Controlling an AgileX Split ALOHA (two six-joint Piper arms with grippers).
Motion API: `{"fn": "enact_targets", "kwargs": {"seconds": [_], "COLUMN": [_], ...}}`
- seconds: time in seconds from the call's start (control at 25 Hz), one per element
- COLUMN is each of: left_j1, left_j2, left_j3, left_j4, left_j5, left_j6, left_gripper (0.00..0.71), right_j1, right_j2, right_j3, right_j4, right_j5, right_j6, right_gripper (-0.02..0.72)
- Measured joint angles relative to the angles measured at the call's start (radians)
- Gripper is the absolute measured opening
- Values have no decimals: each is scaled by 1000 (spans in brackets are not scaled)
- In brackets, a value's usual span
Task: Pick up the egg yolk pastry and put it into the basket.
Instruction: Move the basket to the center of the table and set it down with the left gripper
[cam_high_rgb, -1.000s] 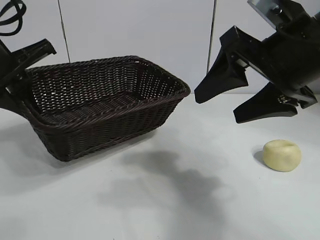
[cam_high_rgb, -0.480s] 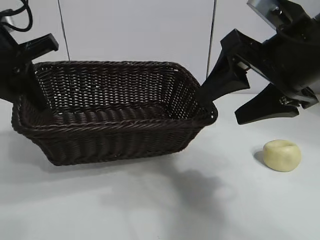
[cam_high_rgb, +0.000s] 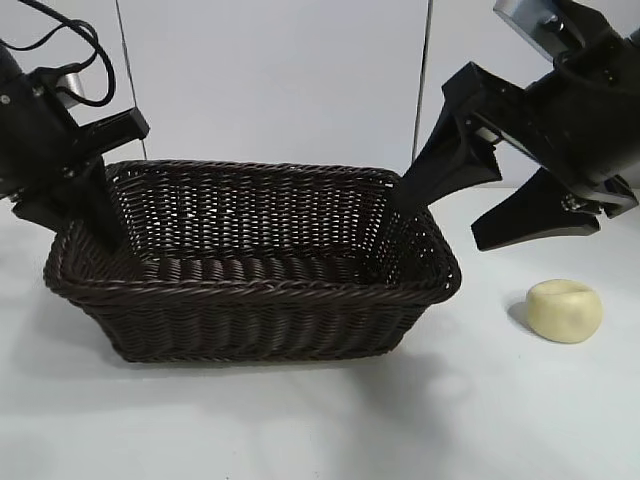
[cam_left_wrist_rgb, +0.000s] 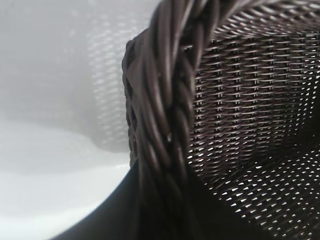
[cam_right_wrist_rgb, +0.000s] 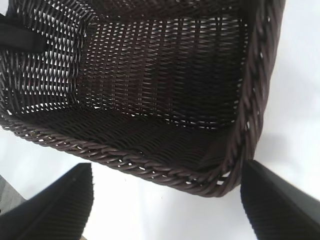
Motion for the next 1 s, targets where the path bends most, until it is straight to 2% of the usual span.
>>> {"fn": "enact_targets", "kwargs": {"seconds": [0.6, 0.68, 0.88, 1.0], "left_j1": [0, 0, 0, 0], "left_j2": [37, 37, 37, 31], "left_j3": [0, 0, -4, -13], "left_j4": [0, -3, -13, -11], "left_j5": [-14, -18, -18, -17], "left_j6": [32, 42, 58, 69], "left_gripper": [106, 167, 485, 565], "right_j1": [0, 0, 0, 0], "right_j2": [0, 0, 0, 0], "right_j3": [0, 0, 0, 0], "right_j4": [-2, -2, -2, -2], "right_j5": [0, 0, 0, 0], "right_j6": [0, 0, 0, 0], "right_gripper": [582, 582, 582, 582]}}
